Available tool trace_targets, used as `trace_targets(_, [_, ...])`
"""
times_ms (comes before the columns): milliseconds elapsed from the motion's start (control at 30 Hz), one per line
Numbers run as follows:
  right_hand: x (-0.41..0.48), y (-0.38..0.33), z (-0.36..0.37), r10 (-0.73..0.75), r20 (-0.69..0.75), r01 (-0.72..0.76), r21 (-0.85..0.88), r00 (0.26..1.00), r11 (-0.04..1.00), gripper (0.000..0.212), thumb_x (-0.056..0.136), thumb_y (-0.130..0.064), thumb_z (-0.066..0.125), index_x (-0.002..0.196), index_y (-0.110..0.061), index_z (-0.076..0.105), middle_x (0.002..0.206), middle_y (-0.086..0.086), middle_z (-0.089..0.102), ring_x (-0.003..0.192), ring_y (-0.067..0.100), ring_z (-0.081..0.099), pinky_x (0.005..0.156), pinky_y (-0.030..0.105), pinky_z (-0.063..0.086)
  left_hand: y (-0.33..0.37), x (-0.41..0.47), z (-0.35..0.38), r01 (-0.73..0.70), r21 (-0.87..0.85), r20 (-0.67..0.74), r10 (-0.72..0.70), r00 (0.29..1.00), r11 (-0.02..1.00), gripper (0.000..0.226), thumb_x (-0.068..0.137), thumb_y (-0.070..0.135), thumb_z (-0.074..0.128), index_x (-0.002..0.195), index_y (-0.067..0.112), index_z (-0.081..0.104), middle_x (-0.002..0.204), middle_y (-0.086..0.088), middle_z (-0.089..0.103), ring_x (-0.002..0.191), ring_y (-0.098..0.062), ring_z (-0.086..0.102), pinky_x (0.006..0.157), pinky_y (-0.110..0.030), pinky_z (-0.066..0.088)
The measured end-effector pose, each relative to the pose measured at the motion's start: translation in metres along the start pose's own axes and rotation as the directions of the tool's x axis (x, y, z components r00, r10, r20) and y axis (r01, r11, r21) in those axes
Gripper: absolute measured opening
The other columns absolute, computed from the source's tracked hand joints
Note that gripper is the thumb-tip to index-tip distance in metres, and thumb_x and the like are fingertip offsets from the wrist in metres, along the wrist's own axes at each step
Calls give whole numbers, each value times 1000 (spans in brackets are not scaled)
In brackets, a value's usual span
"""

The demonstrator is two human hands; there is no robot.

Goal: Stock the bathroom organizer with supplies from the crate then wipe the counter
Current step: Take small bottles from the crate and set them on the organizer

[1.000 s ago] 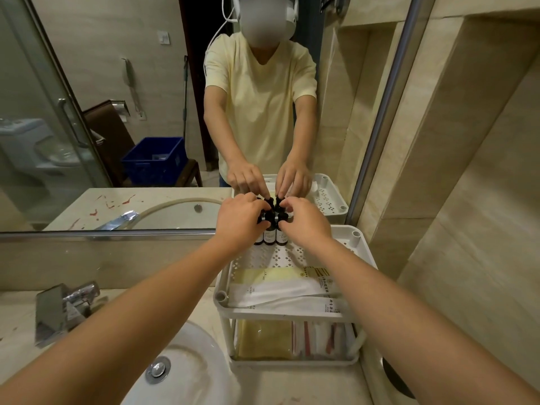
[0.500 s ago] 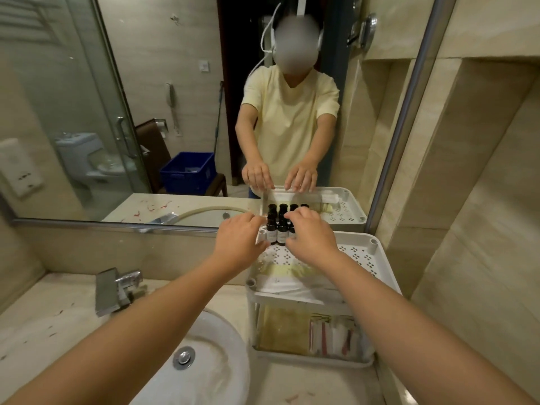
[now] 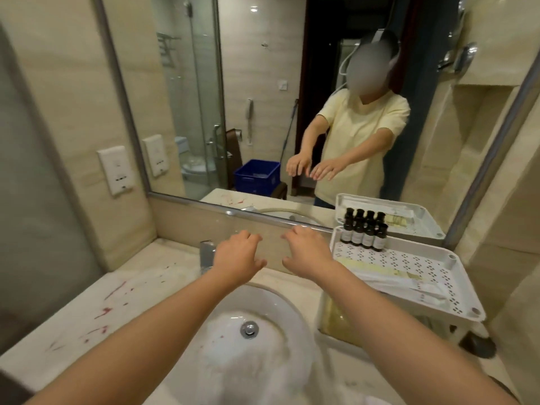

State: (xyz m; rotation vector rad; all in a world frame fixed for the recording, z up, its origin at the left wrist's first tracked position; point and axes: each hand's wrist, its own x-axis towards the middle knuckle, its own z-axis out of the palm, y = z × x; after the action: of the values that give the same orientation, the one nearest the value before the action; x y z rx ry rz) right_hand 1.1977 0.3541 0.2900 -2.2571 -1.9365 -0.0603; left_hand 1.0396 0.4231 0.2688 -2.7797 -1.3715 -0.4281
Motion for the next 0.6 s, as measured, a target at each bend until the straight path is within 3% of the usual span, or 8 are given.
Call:
trace_targets(300, [-31,-142,25,-205,90,203,33,974,979,51,85,-33,60,134,-21,49,134,5,46,130,25,37,103,37,35,-110,-117,-33,251,45,44,-253,967,967,53,87,53,58,133,30,46,129,4,52,117,-20,53,87,-36,45])
trace_targets(600, [-82,-280,55,-418,155,414,61,895,908,57,87,-33,56,141,-21,42,139,4,45,133,25,35,107,38,32,-186,-261,-51,458,69,63,-462,885,886,56,88,54,55,137,30,44,132,6,50,118,-17,53,88,-36,46])
